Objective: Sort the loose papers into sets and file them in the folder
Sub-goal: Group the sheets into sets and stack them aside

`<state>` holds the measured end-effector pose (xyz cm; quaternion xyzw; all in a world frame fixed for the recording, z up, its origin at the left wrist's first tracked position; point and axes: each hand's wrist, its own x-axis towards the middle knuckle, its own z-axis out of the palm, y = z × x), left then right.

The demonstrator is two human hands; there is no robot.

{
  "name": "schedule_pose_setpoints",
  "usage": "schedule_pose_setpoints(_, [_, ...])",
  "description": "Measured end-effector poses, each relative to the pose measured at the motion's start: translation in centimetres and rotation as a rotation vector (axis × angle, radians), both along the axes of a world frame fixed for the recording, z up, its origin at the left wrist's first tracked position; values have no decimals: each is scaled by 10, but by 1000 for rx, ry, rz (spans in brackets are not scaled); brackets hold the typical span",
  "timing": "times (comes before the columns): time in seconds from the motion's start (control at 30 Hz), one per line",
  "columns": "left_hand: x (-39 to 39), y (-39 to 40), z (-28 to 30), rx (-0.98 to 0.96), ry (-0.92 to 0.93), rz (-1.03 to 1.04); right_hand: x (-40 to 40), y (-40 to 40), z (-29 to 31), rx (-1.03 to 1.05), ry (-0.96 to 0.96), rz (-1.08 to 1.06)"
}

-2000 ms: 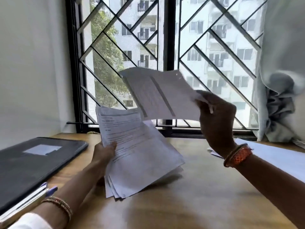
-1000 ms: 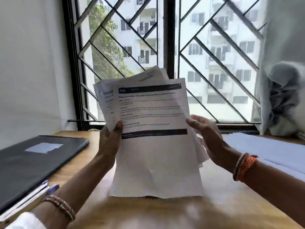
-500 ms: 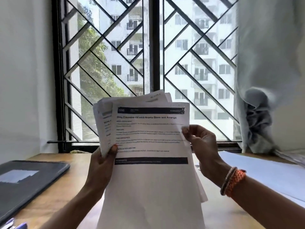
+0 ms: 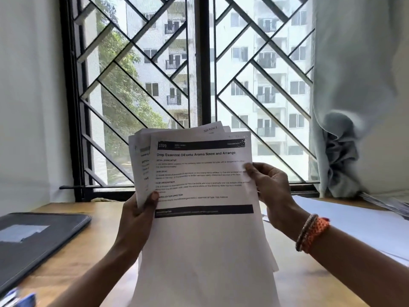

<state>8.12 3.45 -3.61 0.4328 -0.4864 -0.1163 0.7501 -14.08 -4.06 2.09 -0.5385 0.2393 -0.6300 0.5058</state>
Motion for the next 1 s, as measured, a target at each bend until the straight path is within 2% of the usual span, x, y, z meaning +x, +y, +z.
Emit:
schedule_pose_setpoints(0.33, [-3,0,-1,12,-11,-9,-7,4,-4,9,51,9])
schedule_pose_setpoints(0.4, [-2,-1,-2,23,-8,-15,-12,6,-6,-24,169,99])
schedule_pose_setpoints(0.47, [0,-2,-4,49,-15,-25,-17,11,-9,-82,389,243])
schedule_pose_setpoints(0.53, [1,-2,-5,100,-7,-50,-18,12,-12,-160,558,256])
schedule_pose_setpoints(0.57, [2,-3,-6,123,9,-57,-17,11,-14,-204,588,160])
schedule_pose_setpoints(0.63, [7,-6,-7,142,61,-5,-18,-2,-12,-358,596,-267])
schedule_pose_setpoints(0.7, [19,-11,-10,170,92,122,-28,-12,-1,-666,609,-708])
schedule_pose_setpoints(0.77, [32,-14,-14,203,118,191,-43,-9,12,-940,675,-937])
schedule_pose_setpoints(0.83, [35,-14,-16,207,152,175,-49,-1,14,-1144,754,-1002])
schedule_pose_setpoints(0.9, [30,-13,-15,217,217,100,-40,6,1,-1303,905,-981])
schedule_pose_setpoints(1.0, [22,-11,-13,213,252,-5,-21,-2,-38,-1415,1108,-912])
